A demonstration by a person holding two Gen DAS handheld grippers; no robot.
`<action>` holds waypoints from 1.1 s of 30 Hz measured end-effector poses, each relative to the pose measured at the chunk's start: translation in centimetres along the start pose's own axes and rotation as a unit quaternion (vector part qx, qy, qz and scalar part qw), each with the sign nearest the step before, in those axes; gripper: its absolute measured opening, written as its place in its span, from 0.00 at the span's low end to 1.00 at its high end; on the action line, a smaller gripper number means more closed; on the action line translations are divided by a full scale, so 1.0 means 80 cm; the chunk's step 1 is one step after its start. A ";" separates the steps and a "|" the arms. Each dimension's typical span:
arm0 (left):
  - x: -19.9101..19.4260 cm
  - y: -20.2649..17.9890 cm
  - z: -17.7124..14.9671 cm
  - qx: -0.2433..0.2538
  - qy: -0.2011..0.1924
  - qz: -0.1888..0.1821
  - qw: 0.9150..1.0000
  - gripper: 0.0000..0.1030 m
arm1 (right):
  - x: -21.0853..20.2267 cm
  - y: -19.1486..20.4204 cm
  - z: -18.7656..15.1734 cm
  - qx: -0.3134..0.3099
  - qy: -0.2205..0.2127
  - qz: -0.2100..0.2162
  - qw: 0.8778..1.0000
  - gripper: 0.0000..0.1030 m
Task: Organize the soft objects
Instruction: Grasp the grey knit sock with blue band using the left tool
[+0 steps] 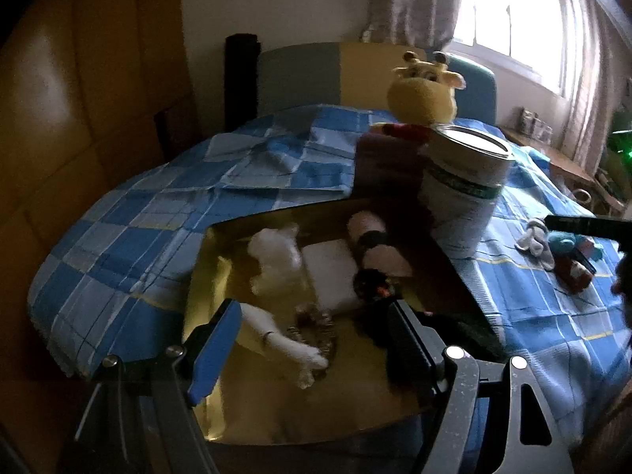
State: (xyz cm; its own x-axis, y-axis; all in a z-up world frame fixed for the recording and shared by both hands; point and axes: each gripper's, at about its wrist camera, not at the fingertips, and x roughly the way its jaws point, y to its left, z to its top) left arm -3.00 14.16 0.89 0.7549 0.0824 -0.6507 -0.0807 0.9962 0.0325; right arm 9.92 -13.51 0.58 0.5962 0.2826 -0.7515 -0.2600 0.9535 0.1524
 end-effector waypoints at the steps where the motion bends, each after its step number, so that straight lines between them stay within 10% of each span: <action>1: 0.000 -0.007 0.001 0.007 -0.001 -0.003 1.000 0.75 | -0.006 -0.020 0.000 0.015 -0.005 -0.014 1.000 0.36; 14: 0.000 -0.077 0.007 0.079 -0.003 -0.028 0.997 0.75 | -0.054 -0.233 -0.037 0.213 -0.064 -0.167 0.961 0.36; 33: 0.021 -0.199 0.028 0.153 0.022 -0.117 0.981 0.75 | -0.073 -0.299 -0.079 0.368 -0.095 -0.142 0.914 0.36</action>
State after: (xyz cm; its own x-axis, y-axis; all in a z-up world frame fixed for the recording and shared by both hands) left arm 1.00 -1.46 1.04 0.7000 -0.1442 -0.6994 0.2962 0.9498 0.1006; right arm 7.86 -38.64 -2.73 0.6996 -0.0412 -0.7133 0.4654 0.7838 0.4112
